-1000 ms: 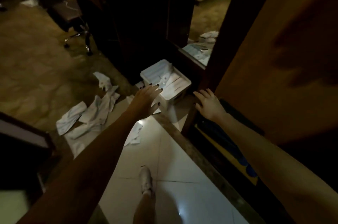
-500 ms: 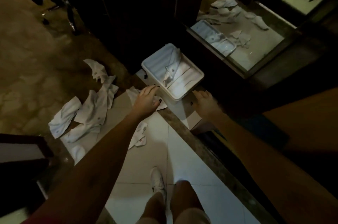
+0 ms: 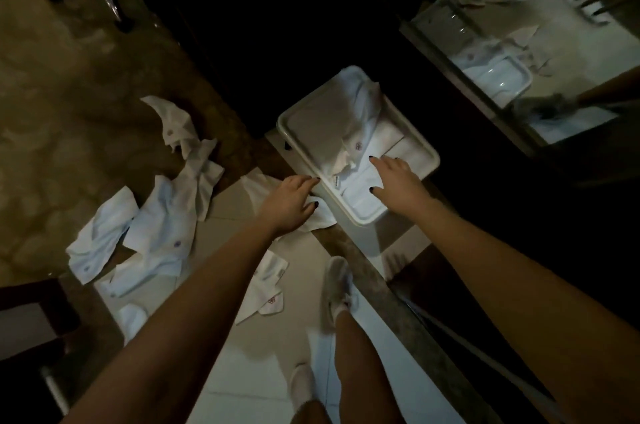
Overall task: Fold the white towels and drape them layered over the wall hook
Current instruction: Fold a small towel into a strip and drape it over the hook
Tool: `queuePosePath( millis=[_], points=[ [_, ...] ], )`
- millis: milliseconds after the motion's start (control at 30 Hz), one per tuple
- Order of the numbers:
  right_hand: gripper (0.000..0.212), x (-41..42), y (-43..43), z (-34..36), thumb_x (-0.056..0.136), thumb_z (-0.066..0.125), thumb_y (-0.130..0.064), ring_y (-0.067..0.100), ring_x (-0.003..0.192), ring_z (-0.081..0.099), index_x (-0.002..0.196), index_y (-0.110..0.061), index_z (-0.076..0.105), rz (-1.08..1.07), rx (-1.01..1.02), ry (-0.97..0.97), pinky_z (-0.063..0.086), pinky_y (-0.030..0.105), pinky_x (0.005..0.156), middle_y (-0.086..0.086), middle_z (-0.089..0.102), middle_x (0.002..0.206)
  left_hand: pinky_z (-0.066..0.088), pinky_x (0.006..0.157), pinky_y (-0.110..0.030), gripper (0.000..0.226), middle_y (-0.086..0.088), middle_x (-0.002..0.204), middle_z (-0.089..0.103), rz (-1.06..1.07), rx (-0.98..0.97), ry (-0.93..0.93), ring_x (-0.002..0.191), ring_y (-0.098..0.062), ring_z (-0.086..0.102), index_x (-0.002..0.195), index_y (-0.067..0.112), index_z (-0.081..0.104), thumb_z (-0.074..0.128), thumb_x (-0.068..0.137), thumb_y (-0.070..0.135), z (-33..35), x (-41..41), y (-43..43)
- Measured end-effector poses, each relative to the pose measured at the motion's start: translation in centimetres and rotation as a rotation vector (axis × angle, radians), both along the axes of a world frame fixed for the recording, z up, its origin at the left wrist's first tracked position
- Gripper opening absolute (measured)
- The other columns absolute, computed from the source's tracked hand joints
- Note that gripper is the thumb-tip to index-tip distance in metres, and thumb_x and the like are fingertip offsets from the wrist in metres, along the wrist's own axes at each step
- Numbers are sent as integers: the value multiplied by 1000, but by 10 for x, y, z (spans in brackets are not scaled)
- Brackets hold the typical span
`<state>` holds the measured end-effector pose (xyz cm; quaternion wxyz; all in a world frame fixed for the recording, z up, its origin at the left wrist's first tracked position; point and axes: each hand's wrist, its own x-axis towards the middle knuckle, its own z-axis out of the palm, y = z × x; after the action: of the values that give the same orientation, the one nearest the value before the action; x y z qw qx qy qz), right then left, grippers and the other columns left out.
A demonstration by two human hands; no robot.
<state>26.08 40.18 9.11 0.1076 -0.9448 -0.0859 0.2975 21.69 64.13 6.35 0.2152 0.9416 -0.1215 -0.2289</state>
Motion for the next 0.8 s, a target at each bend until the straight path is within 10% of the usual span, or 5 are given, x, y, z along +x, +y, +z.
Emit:
queuePosePath(
  millis=[200,600,800],
  points=[
    [58,84,-1,-106,100,52,-28,37,116,54,152,-19,26,-85,46,37,48,43,92,13,37,145,34,102,-32,54,-14,144,43,139,-102,181,126,-31,47,148,13,35,51,99,28,-112,55,-21],
    [57,167,22,-253,96,55,-43,35,114,54,147,-24,40,-59,112,18,46,38,87,19,55,124,44,87,-32,48,-12,123,51,335,-236,239,107,-26,55,124,12,59,72,85,37,-257,123,-64],
    [26,171,20,-259,91,63,-25,32,93,60,106,-8,51,-202,248,58,37,29,70,14,62,97,43,79,-30,18,-13,105,56,403,-355,141,92,-27,58,98,4,70,71,87,18,-255,122,-68]
  ],
)
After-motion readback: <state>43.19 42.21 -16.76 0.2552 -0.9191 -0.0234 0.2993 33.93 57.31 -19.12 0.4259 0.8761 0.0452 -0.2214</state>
